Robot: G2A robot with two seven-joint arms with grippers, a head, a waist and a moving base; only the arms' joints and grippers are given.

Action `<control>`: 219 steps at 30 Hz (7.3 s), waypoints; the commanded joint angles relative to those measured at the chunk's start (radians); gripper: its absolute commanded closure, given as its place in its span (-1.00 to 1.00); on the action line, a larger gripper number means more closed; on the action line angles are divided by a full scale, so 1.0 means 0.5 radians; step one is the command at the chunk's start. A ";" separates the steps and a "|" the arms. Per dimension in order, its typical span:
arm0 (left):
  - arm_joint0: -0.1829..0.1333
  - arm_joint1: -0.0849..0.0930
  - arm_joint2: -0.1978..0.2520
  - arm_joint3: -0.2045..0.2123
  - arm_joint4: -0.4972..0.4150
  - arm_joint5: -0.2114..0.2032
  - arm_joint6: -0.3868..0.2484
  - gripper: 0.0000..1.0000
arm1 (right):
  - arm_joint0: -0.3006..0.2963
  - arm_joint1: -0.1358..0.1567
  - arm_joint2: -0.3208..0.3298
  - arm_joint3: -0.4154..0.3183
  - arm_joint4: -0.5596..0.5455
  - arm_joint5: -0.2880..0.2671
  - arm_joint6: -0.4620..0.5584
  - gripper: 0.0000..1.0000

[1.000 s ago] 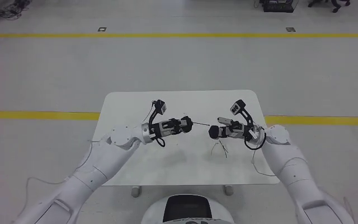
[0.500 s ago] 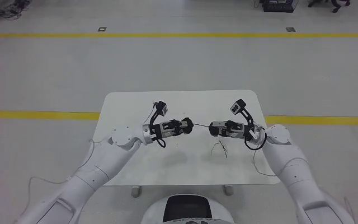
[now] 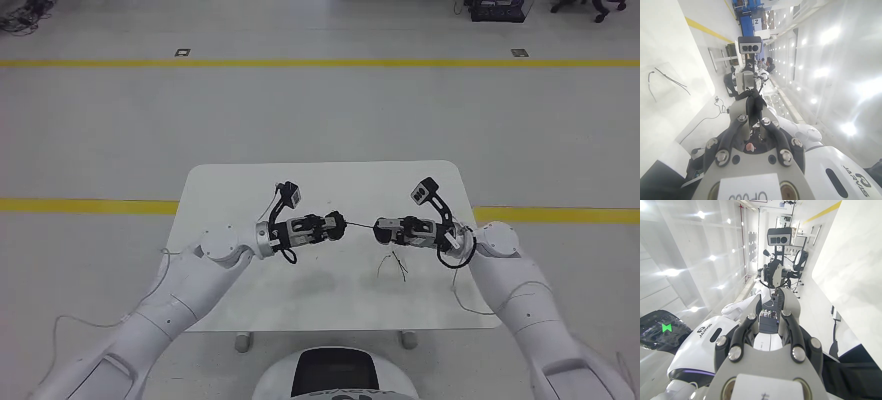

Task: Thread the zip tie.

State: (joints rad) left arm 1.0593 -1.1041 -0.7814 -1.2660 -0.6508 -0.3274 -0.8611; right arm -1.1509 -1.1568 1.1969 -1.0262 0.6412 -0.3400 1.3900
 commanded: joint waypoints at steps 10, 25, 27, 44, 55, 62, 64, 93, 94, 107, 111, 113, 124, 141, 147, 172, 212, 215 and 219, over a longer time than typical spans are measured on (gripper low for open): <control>0.000 -0.012 -0.009 0.016 -0.006 0.003 -0.019 1.00 | 0.004 0.004 -0.018 0.008 0.009 0.000 0.000 0.76; -0.001 -0.026 -0.013 0.034 0.022 0.023 -0.031 1.00 | 0.001 0.003 -0.014 0.013 -0.001 0.000 0.000 0.80; -0.001 -0.028 -0.014 0.035 0.026 0.027 -0.033 1.00 | 0.001 0.002 -0.013 0.013 -0.007 0.000 0.000 0.82; 0.002 -0.039 -0.027 0.046 0.035 0.043 -0.048 1.00 | -0.004 -0.011 0.014 0.015 -0.052 0.000 0.000 1.00; -0.008 -0.043 -0.023 0.032 0.168 0.030 -0.006 -1.00 | -0.011 -0.013 0.034 0.018 -0.047 0.000 0.000 1.00; -0.002 -0.045 -0.023 0.019 0.168 0.057 -0.026 -1.00 | -0.018 -0.011 0.010 0.008 -0.022 0.000 0.000 1.00; -0.010 -0.045 -0.020 0.033 0.209 0.075 -0.006 -1.00 | -0.020 -0.010 -0.009 -0.004 -0.022 0.000 0.000 1.00; -0.064 -0.112 0.046 0.150 -0.135 0.073 -0.236 -1.00 | -0.050 0.059 -0.183 -0.138 0.290 0.006 0.000 1.00; -0.064 -0.112 0.046 0.150 -0.135 0.073 -0.236 -1.00 | -0.050 0.059 -0.183 -0.138 0.290 0.006 0.000 1.00; -0.023 -0.116 0.040 0.106 -0.221 0.174 -0.261 -1.00 | -0.096 0.054 -0.188 -0.218 0.279 0.045 -0.073 1.00; -0.025 -0.121 0.042 0.112 -0.226 0.187 -0.266 -1.00 | -0.098 0.050 -0.197 -0.220 0.279 0.053 -0.069 1.00; -0.025 -0.123 0.042 0.115 -0.228 0.190 -0.267 -1.00 | -0.096 0.047 -0.203 -0.217 0.277 0.057 -0.064 1.00; -0.025 -0.135 0.042 0.125 -0.239 0.194 -0.294 -1.00 | -0.088 0.034 -0.220 -0.193 0.272 0.047 -0.076 1.00; -0.016 -0.145 0.023 0.142 -0.243 0.197 -0.284 -0.90 | -0.088 0.032 -0.210 -0.157 0.194 0.070 -0.134 1.00; -0.014 -0.147 0.015 0.146 -0.241 0.196 -0.289 -0.78 | -0.084 0.029 -0.212 -0.140 0.190 0.073 -0.141 1.00; -0.018 -0.162 0.022 0.153 -0.177 0.217 -0.281 0.00 | -0.090 0.026 -0.202 -0.151 0.141 0.086 -0.147 1.00; -0.016 -0.168 0.013 0.160 -0.079 0.239 -0.271 0.64 | -0.068 0.029 -0.217 -0.118 0.018 0.177 -0.171 1.00; -0.017 -0.168 0.013 0.157 -0.069 0.244 -0.267 0.72 | -0.065 0.028 -0.219 -0.117 0.016 0.177 -0.172 1.00; -0.017 -0.168 0.013 0.155 -0.060 0.249 -0.264 0.88 | -0.065 0.026 -0.219 -0.117 0.029 0.171 -0.179 1.00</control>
State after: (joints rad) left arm 1.0507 -1.1882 -0.7749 -1.1881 -0.6816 -0.2034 -0.9933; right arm -1.1832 -1.1436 1.0873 -1.0846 0.6530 -0.2537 1.3005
